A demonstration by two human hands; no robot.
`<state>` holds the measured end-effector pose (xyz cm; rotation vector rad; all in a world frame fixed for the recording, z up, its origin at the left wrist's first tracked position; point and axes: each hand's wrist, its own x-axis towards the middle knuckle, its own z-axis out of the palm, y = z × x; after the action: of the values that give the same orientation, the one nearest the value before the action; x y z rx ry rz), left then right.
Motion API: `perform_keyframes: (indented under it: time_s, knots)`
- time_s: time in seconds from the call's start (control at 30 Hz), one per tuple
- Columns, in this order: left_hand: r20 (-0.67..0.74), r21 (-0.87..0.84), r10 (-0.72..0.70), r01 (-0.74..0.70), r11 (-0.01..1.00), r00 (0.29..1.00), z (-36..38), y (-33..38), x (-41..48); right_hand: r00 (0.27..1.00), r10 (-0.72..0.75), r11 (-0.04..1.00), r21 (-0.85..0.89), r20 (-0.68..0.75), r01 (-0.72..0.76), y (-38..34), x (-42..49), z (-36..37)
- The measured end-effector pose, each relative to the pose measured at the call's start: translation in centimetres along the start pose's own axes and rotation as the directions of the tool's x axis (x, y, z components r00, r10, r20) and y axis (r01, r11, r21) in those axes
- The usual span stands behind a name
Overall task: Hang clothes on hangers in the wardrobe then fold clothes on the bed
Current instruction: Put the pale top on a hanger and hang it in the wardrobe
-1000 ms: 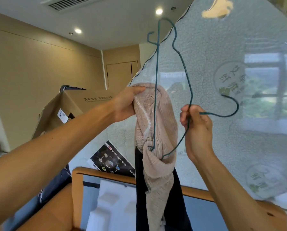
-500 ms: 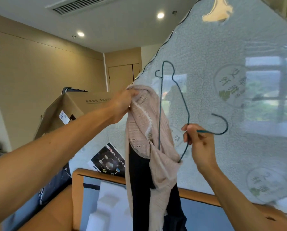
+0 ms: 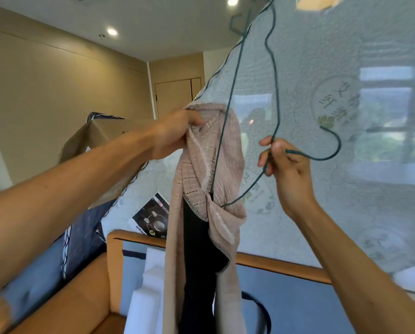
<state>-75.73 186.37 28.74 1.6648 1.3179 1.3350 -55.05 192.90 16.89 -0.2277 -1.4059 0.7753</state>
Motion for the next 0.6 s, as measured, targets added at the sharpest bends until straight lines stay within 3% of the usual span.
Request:
perform_keyframes:
  time_s: [0.27, 0.4, 0.6]
  knots:
    - [-0.103, -0.135, 0.023, -0.037, 0.990, 0.994, -2.3, 0.5, -0.4, 0.945, 0.205, 0.979, -0.048, 0.254, -0.199, 5.5, -4.7, -0.1]
    - [-0.182, -0.119, 0.007, -0.029, 0.992, 0.983, -2.9, -0.4, -0.8, 0.884, 0.279, 0.955, -0.202, 0.374, -0.216, 5.1, -4.4, -1.2]
    - [-0.281, -0.076, -0.004, -0.018, 0.997, 0.960, -3.4, -1.9, -1.0, 0.813, 0.461, 0.870, -0.364, 0.357, -0.333, 4.5, -3.5, -2.1]
